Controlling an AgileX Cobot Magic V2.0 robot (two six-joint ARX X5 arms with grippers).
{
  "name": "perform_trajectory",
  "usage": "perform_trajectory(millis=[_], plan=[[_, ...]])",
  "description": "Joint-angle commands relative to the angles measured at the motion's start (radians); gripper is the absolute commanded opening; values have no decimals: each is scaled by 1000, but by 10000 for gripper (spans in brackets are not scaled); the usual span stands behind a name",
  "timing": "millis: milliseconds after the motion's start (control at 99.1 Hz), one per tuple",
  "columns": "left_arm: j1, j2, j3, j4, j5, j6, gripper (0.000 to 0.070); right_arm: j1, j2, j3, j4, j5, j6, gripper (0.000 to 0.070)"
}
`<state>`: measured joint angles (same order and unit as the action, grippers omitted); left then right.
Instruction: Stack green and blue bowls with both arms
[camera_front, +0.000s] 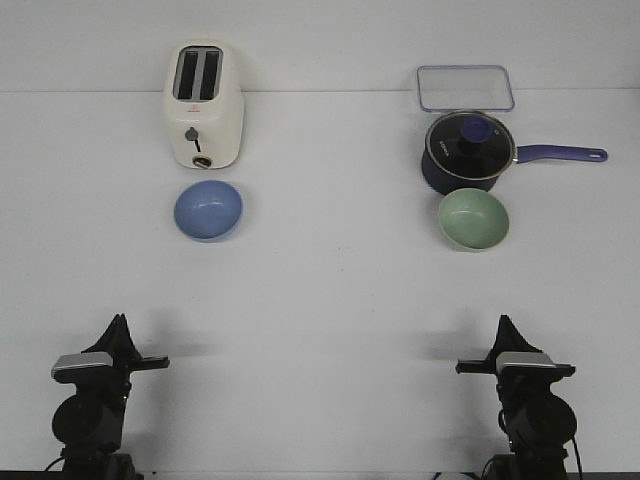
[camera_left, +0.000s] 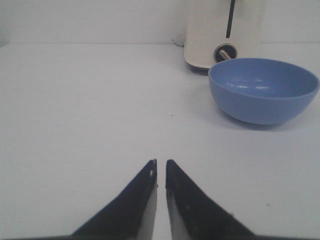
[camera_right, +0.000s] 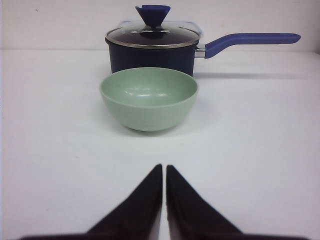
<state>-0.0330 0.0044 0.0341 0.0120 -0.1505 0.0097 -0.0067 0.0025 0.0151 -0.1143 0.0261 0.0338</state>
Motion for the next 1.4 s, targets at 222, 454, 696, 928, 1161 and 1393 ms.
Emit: perform_trajectory(millis=[222,454,696,928,1161,1393], plan=[[1,-1,-20,14,2,2,15,1,-2,-2,13,-1,11,10],[1,-1,-20,14,2,2,15,1,-2,-2,13,-1,11,11],[1,-1,-20,14,2,2,15,1,-2,-2,13,-1,11,10],[1,-1,-20,14,2,2,15,1,-2,-2,2,-53,184,11],[1,-1,-20,14,2,2,15,1,-1,39,2,-106,386,3],[1,-1,-20,14,2,2,15,1,203,332,-52,-20,407,42]])
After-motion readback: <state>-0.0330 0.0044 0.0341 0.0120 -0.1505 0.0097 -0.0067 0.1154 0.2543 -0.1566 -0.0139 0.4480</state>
